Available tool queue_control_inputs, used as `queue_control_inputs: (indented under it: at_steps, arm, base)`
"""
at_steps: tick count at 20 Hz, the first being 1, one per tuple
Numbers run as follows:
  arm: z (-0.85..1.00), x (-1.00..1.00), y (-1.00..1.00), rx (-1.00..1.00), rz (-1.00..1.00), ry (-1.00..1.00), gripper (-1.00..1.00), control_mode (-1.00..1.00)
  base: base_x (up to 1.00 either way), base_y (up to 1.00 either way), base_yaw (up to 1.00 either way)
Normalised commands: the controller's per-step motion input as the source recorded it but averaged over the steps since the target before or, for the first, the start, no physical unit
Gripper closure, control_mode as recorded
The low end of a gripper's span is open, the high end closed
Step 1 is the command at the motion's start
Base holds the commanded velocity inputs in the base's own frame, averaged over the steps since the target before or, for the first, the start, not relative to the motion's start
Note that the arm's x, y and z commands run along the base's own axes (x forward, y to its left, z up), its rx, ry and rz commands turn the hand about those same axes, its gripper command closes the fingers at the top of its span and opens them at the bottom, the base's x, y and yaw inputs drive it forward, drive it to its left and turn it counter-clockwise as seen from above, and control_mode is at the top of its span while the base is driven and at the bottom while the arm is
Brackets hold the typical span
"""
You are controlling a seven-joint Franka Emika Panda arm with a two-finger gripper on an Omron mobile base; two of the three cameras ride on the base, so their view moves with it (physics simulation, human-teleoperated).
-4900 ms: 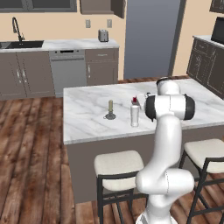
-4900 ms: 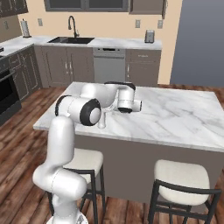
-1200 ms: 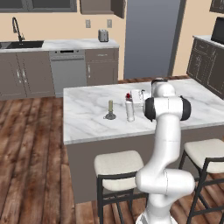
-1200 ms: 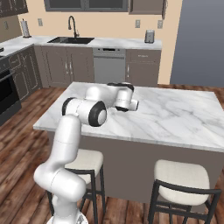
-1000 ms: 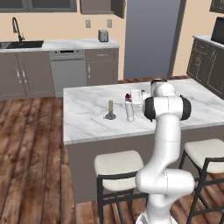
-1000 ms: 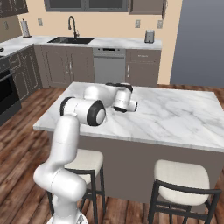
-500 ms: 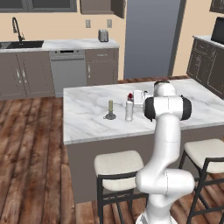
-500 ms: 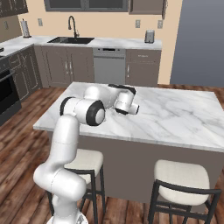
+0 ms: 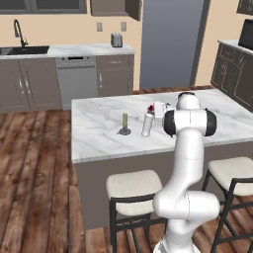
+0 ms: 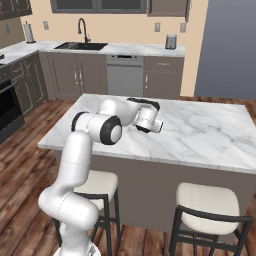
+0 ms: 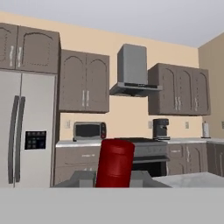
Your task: Get the candle and the liquor from the cabinet and move them to the dining counter.
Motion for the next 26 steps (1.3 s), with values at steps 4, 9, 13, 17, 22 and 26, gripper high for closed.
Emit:
queue_control_inputs:
  at_steps: [4, 9, 13, 17, 22, 26]
  arm:
    - [0.0, 0.0, 0.11, -0.02, 0.0, 0.0, 1.0, -1.0]
    - [0.0, 0.0, 0.21, -0.05, 0.0, 0.0, 1.0, -1.0]
    - [0.0, 0.0, 0.17, -0.03, 0.0, 0.0, 1.0, -1.0]
    - [0.0, 0.0, 0.05, 0.0, 0.0, 0.0, 1.0, -1.0]
    - [0.0, 0.0, 0.0, 0.0, 0.0, 0.0, -1.0, -1.0]
    - [0.0, 0.0, 0.0, 0.0, 0.0, 0.0, -1.0, -1.0]
  base:
    - [0.0, 0.0, 0.0]
    - [0.0, 0.0, 0.0]
    - [0.0, 0.0, 0.0]
    - [0.0, 0.0, 0.0]
    - [0.0, 0.0, 0.0]
    - [0.0, 0.0, 0.0]
